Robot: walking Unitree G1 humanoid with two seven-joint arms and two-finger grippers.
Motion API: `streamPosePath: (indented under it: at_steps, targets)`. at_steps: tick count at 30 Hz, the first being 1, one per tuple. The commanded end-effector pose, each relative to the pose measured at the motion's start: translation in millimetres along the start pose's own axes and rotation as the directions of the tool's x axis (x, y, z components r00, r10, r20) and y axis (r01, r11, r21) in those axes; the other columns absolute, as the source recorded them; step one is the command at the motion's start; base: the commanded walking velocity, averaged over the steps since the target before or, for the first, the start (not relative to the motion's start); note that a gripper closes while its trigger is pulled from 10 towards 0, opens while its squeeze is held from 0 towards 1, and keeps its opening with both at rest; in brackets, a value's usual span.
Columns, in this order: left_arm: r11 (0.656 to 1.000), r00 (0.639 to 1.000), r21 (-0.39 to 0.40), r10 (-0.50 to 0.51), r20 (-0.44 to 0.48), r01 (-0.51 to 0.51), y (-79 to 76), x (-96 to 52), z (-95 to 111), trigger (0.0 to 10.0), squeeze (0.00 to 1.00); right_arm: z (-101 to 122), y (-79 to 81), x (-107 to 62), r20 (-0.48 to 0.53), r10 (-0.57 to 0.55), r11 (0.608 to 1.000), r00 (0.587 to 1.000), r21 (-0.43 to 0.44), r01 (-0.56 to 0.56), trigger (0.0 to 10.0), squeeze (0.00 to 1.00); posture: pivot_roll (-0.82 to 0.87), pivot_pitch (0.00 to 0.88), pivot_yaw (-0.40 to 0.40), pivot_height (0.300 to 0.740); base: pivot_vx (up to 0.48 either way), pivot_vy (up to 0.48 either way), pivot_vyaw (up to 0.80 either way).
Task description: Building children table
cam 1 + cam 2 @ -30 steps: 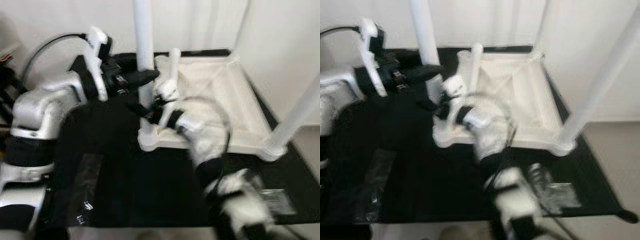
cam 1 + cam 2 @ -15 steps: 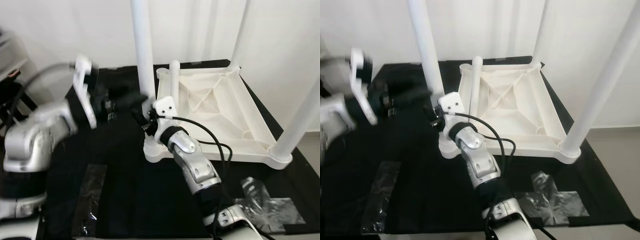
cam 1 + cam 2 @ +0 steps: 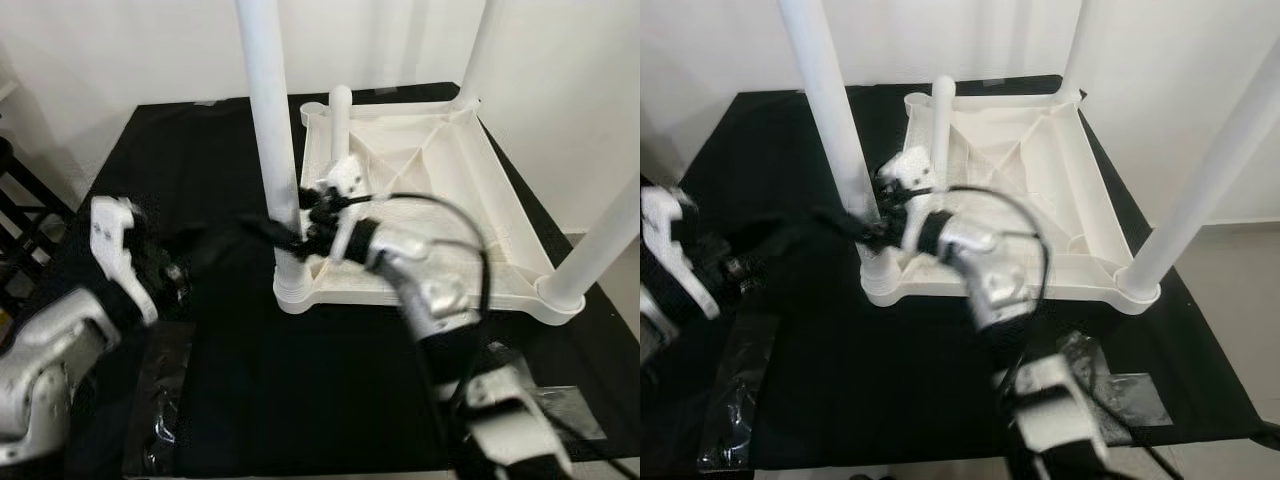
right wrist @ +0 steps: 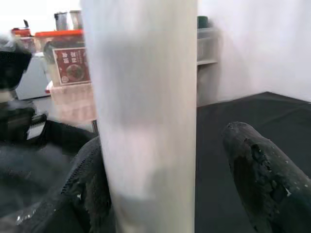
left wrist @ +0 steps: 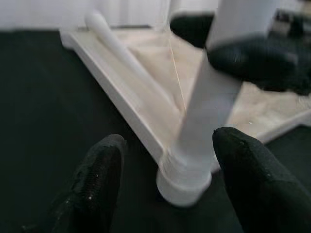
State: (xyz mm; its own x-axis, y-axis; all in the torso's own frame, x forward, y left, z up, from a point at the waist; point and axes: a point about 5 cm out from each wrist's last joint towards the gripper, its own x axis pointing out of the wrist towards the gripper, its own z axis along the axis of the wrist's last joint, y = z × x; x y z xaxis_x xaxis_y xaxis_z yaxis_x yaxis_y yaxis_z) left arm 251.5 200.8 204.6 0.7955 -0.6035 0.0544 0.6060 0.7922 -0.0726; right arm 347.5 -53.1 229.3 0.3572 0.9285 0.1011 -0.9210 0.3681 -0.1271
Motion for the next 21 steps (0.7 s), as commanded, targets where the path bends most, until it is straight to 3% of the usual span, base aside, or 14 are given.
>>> streamPosePath:
  at_steps: [1,3,8,11,12,17,21]
  targets:
    - [0.998,0.999,0.058,0.003,-0.032,-0.001,-10.4,-5.5,-10.3,10.0,0.0,-5.1,-0.3,3.9,-0.045,0.083,0.996,0.996,-0.041,-0.085,10.0,0.0,0.05,0.106,0.04,0.74,0.0,0.0,0.0]
    - [0.997,0.995,0.071,0.039,-0.088,-0.033,-26.0,-15.8,-33.8,10.0,0.0,-5.8,-16.1,2.1,-0.095,0.068,0.995,0.993,-0.072,-0.075,10.0,0.0,0.07,0.111,0.03,0.74,0.0,0.0,0.0]
    - [0.993,0.99,0.079,0.091,-0.109,-0.083,-39.1,-28.7,-49.3,10.0,0.0,-7.2,-24.5,3.7,-0.098,0.053,0.997,0.994,-0.042,-0.057,10.0,0.0,0.09,0.114,0.027,0.74,0.0,0.0,0.0]
    - [0.993,0.99,0.079,0.091,-0.109,-0.083,-39.1,-28.7,-49.3,10.0,0.0,-7.2,-24.5,3.7,-0.098,0.053,0.997,0.994,-0.042,-0.057,10.0,0.0,0.09,0.114,0.027,0.74,0.0,0.0,0.0]
    - [0.99,0.989,0.104,0.11,-0.099,-0.1,-45.4,-33.4,-52.8,10.0,0.0,-8.3,-24.6,5.3,-0.091,0.062,0.998,0.994,-0.013,-0.064,0.0,0.0,0.1,0.12,0.021,0.74,0.0,0.0,0.0]
    - [0.972,0.975,0.087,0.221,-0.01,-0.219,-58.0,-45.0,-55.9,10.0,0.0,-12.0,-21.0,13.3,-0.12,0.135,0.991,0.984,0.015,-0.134,0.0,0.0,0.13,0.128,0.016,0.74,0.0,0.0,0.0]
    - [0.969,0.972,0.083,0.233,0.006,-0.233,-61.0,-45.5,-57.4,10.0,0.0,-14.6,-21.6,13.2,-0.137,0.152,0.988,0.979,0.01,-0.152,0.0,0.0,0.12,0.13,0.013,0.74,0.0,0.0,0.0]
